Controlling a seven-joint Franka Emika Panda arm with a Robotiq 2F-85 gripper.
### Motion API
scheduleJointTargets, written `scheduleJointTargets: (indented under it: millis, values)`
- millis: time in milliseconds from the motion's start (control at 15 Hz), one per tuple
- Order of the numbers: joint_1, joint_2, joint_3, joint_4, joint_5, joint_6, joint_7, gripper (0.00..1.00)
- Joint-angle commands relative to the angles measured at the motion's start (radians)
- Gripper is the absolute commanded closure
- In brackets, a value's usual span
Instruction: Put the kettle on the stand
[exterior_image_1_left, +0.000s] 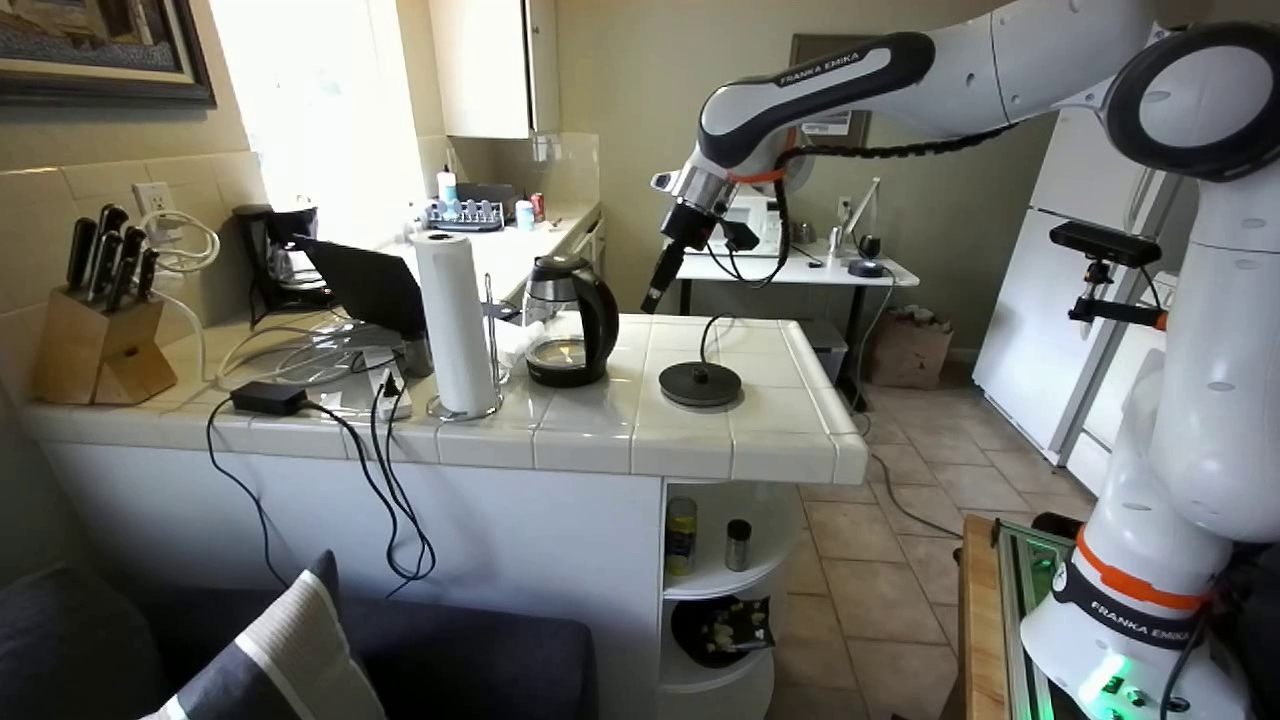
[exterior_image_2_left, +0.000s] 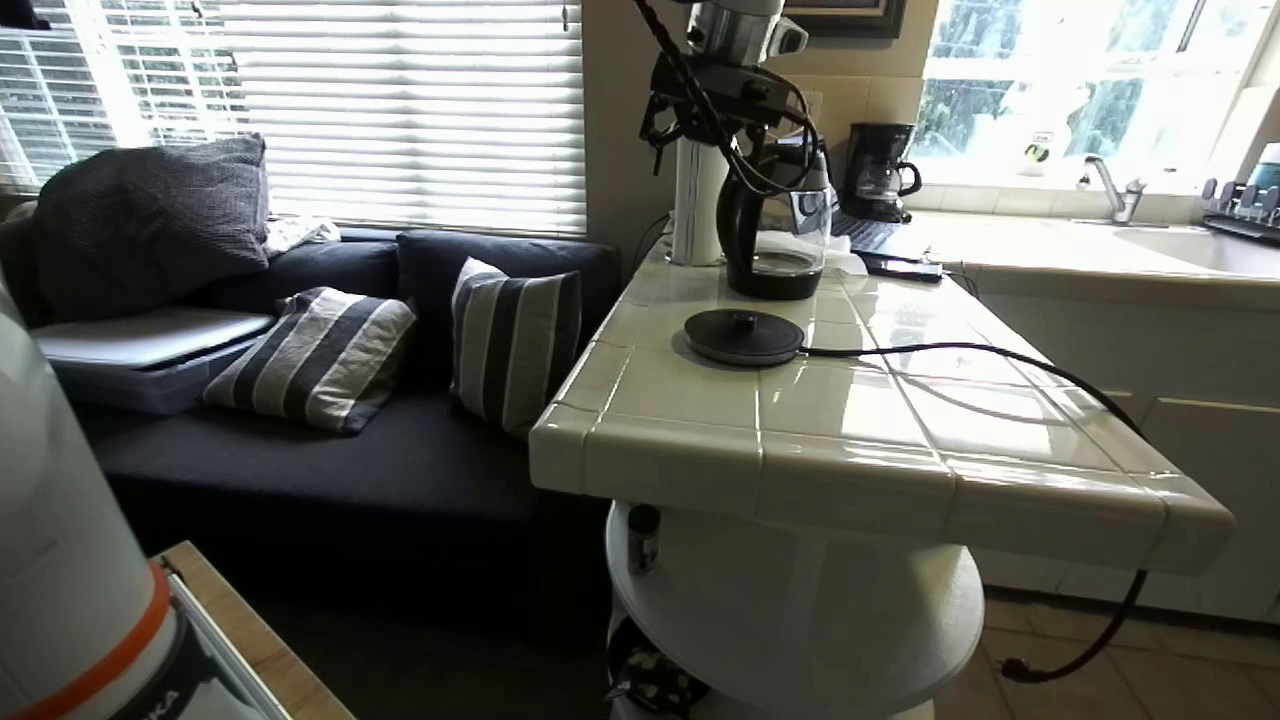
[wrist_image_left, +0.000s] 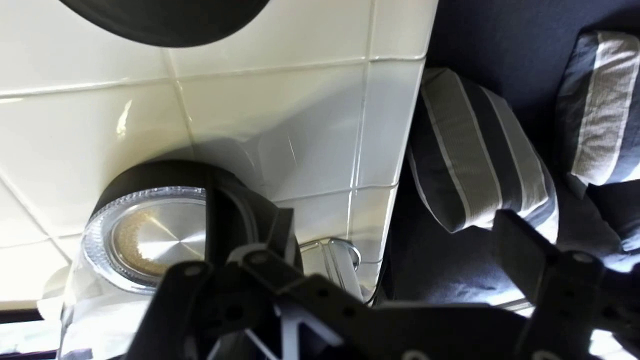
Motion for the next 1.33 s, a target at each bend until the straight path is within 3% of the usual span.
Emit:
scheduleJointTargets:
  millis: [0, 333, 733, 1267]
  values:
    - [-0.045, 0.056, 0.029, 0.039, 0.128, 0.064, -0.078, 0.00]
    - [-0.098, 0.125, 0.046, 0.073, 0.310, 0.109, -0.240, 0.00]
    - [-0.153, 0.215, 0.068, 0.144, 0.489, 0.034, -0.463, 0.00]
    - [-0.191, 0.330, 0.062, 0.241, 0.616, -0.096, -0.602, 0.00]
